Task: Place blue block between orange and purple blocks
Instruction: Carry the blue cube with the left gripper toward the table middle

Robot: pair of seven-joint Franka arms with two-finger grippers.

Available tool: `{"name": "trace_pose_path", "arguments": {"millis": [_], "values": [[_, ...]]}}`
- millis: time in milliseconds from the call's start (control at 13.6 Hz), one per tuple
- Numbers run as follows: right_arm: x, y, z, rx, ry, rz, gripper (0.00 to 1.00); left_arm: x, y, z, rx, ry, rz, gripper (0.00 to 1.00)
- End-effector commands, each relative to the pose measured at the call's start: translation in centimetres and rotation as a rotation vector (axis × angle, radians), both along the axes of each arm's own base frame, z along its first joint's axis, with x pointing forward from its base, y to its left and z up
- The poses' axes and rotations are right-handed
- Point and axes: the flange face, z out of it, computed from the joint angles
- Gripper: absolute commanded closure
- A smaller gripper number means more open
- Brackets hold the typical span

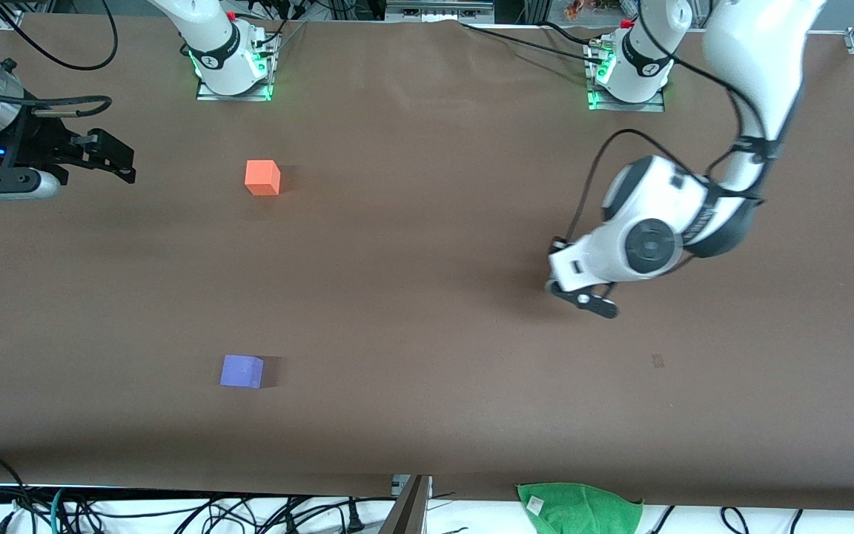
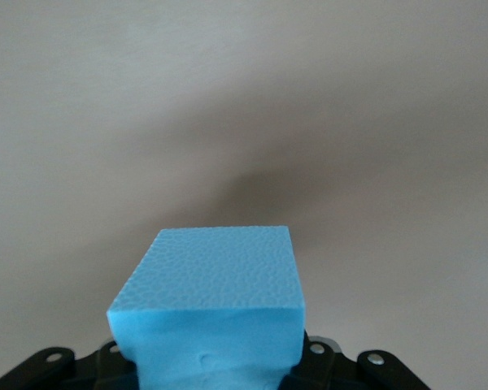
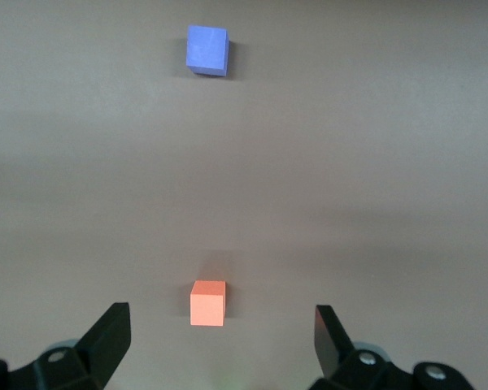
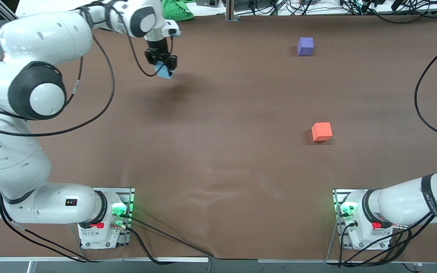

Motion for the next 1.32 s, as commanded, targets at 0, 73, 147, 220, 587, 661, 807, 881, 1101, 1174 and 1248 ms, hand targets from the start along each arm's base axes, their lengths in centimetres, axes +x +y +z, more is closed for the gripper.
{"name": "trace_pose_path", "arguments": {"millis": [0,73,147,220,587,661,807,881,1101,1174,1248], "values": [[0.7,-0.7,-0.5,0.004,0.008,-0.018,0.00,-0.8,-6.9,-2.4,0.036,0.014,0.071,0.87],[1.0,-2.3,-0.9,0.018,0.016,-0.041,0.00,-1.5,-9.0,-3.7,0.024,0.004,0.084,0.87],[1.7,-2.8,-2.3,0.039,0.042,-0.052,0.00,-1.6,-10.7,-4.4,0.004,-0.033,0.141,0.87],[2.0,-3.1,-3.1,0.042,0.061,-0.055,0.00,-2.2,-12.1,-5.9,-0.005,-0.056,0.185,0.86],[2.7,-2.8,-5.6,0.034,0.122,-0.056,0.00,-3.6,-14.3,-9.0,0.020,-0.070,0.186,0.61],[2.7,-2.7,-5.7,0.032,0.122,-0.071,0.00,-3.5,-14.0,-9.1,0.022,-0.070,0.190,0.55],[2.9,-2.1,-5.8,0.021,0.114,-0.056,0.00,-3.5,-13.8,-9.2,0.028,-0.067,0.192,0.54],[2.8,-2.1,-5.5,0.023,0.109,-0.056,0.00,-3.6,-13.8,-9.3,0.030,-0.066,0.193,0.51],[2.7,-2.2,-5.4,0.024,0.114,-0.056,0.00,-3.7,-13.4,-9.7,0.044,-0.048,0.193,0.00],[2.7,-2.1,-5.4,0.026,0.114,-0.056,0.00,-3.7,-13.3,-9.7,0.047,-0.046,0.194,0.00],[2.6,-1.8,-5.7,0.024,0.120,-0.048,0.00,-3.6,-13.3,-9.7,0.046,-0.047,0.196,0.00]]}}
